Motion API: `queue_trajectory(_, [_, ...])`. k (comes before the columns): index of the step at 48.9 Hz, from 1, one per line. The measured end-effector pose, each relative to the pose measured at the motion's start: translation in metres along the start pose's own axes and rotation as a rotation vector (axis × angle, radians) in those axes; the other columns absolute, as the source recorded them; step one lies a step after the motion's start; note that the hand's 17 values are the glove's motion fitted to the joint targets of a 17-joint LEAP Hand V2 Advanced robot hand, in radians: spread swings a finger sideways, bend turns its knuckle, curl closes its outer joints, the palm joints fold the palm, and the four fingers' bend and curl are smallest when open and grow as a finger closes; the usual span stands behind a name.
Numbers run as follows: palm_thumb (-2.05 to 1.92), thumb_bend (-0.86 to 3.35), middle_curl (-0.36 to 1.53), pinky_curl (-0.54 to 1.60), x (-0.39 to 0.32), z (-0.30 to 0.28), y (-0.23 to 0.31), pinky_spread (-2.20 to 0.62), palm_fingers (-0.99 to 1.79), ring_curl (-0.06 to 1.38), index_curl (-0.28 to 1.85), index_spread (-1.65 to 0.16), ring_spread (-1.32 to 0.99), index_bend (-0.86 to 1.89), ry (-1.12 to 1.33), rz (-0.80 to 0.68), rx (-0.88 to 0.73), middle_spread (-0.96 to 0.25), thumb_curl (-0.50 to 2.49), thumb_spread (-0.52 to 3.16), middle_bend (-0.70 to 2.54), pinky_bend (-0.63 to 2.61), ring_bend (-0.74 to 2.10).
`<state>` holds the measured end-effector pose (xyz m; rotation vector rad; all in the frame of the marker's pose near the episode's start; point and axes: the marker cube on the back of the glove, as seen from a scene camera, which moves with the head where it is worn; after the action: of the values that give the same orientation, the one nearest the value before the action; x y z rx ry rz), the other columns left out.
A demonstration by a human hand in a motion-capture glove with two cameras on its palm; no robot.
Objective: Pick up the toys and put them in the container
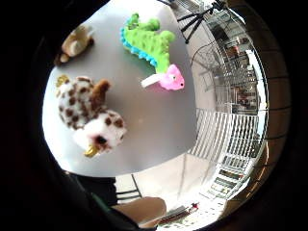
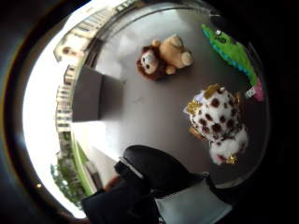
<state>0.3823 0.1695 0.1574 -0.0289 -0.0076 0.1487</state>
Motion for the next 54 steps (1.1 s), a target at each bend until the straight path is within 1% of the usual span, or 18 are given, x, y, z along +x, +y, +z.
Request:
queue_trajectory(8, [-0.06, -0.05, 0.4, 0.17, 0.009, 0.038, 0.002, -0.09, 0.06, 0.26, 0.43, -0.2, -0.29, 0.19, -0.008, 0.016, -0.055, -0.08, 0.19, 0.94, 0.33, 0.55, 0.26])
queue_trajectory(15, [-0.02, -0.03, 0.41, 0.17, 0.013, 0.064, 0.006, -0.08, 0.08, 0.27, 0.44, -0.2, -0.29, 0.18, -0.052, 0.033, -0.133, -0.09, 0.22, 0.99, 0.36, 0.54, 0.25])
queue_trajectory(24, [0.24, 0.1, 0.44, 0.17, 0.017, 0.082, 0.006, -0.07, 0.25, 0.29, 0.44, -0.18, -0.29, 0.18, -0.062, 0.057, -0.132, -0.1, 0.27, 1.13, 0.44, 0.58, 0.3])
queue_trajectory(29, [0.43, 0.2, 0.44, 0.18, 0.022, 0.089, 0.002, -0.06, 0.46, 0.3, 0.46, -0.18, -0.32, 0.23, -0.079, 0.065, -0.16, -0.13, 0.31, 1.19, 0.43, 0.64, 0.38])
queue_trajectory(32, [0.54, 0.26, 0.43, 0.2, 0.022, 0.09, 0.002, -0.09, 0.68, 0.32, 0.49, -0.17, -0.34, 0.31, -0.08, 0.069, -0.173, -0.14, 0.34, 1.22, 0.38, 0.72, 0.44])
queue_trajectory(36, [0.63, 0.31, 0.43, 0.22, 0.021, 0.089, -0.001, -0.13, 0.76, 0.33, 0.52, -0.16, -0.37, 0.37, -0.065, 0.083, -0.174, -0.16, 0.37, 1.25, 0.33, 0.78, 0.47])
queue_trajectory(37, [0.68, 0.34, 0.42, 0.23, 0.02, 0.089, -0.001, -0.16, 0.83, 0.35, 0.55, -0.15, -0.38, 0.43, -0.065, 0.085, -0.179, -0.16, 0.39, 1.26, 0.3, 0.8, 0.49])
queue_trajectory(43, [0.76, 0.39, 0.42, 0.25, 0.014, 0.087, 0.001, -0.23, 0.9, 0.36, 0.61, -0.13, -0.41, 0.54, -0.073, 0.088, -0.208, -0.17, 0.42, 1.29, 0.25, 0.83, 0.52])
queue_trajectory(49, [0.85, 0.44, 0.42, 0.27, 0.007, 0.083, 0.0, -0.33, 1.09, 0.37, 0.66, -0.09, -0.43, 0.64, -0.053, 0.077, -0.204, -0.19, 0.46, 1.29, 0.2, 0.87, 0.54])
queue_trajectory(52, [0.89, 0.46, 0.44, 0.28, 0.001, 0.08, 0.0, -0.37, 1.18, 0.39, 0.7, -0.07, -0.43, 0.7, -0.009, 0.07, -0.193, -0.2, 0.49, 1.27, 0.25, 0.84, 0.57])
queue_trajectory(54, [0.92, 0.48, 0.45, 0.28, -0.004, 0.078, 0.001, -0.38, 1.19, 0.4, 0.72, -0.06, -0.43, 0.72, 0.024, 0.063, -0.184, -0.2, 0.51, 1.27, 0.27, 0.83, 0.6])
